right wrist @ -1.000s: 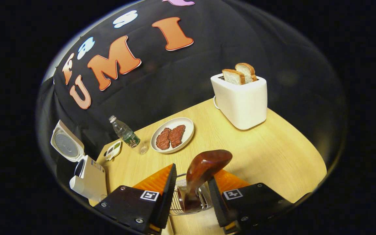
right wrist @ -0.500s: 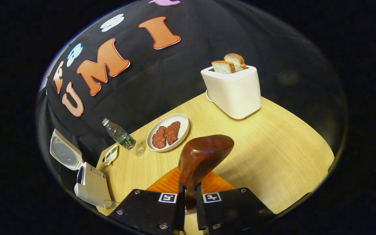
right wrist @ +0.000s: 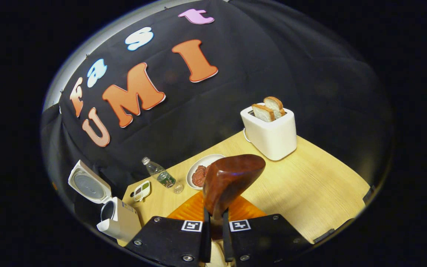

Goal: Close the left gripper, press the button to open the rice cooker; take a wooden spoon from the chopstick holder with the right hand, scoop a spoonful of rice and pour it into the rice cooker, then put the wooden spoon back into the chopstick holder.

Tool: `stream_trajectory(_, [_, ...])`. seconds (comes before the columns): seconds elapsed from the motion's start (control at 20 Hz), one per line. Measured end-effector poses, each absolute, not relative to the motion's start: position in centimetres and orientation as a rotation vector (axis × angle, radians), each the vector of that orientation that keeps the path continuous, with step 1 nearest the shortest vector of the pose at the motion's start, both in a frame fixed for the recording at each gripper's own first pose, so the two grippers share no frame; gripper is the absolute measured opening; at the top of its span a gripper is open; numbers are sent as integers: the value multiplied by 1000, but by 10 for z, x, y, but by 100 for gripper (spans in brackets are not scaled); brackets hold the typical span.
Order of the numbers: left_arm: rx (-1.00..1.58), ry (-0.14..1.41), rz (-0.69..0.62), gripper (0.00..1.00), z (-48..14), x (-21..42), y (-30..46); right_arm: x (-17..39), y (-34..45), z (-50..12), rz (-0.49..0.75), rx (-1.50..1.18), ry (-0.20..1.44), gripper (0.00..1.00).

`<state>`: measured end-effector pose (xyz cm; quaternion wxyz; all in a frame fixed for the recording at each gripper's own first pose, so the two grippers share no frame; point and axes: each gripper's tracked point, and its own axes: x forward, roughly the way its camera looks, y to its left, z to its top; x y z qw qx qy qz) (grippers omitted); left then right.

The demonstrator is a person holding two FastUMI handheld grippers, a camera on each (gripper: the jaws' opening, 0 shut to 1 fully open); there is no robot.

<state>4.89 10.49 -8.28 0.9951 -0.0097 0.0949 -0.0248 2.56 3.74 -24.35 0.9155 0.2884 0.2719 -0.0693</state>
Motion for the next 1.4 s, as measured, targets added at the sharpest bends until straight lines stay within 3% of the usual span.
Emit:
stream_trajectory(0.25, [-36, 213, -73, 100, -101, 54, 104, 6, 92, -205, -11, 572, 546, 12])
stream_trajectory(0.45, [-49, 244, -83, 99, -117, 56, 110, -11, 137, -214, 56, 558, 604, 12])
stream_trajectory(0.7, [3, 294, -44, 99, -135, 49, 132, -26, 166, -249, 68, 369, 700, 12])
stream_trajectory(1.0, [-30, 360, -33, 99, -155, 41, 144, -31, 178, -273, 46, -50, 658, 13])
stream_trajectory(1.4, [4, 374, -63, 99, -161, 47, 136, -53, 196, -316, 38, -245, 630, 11])
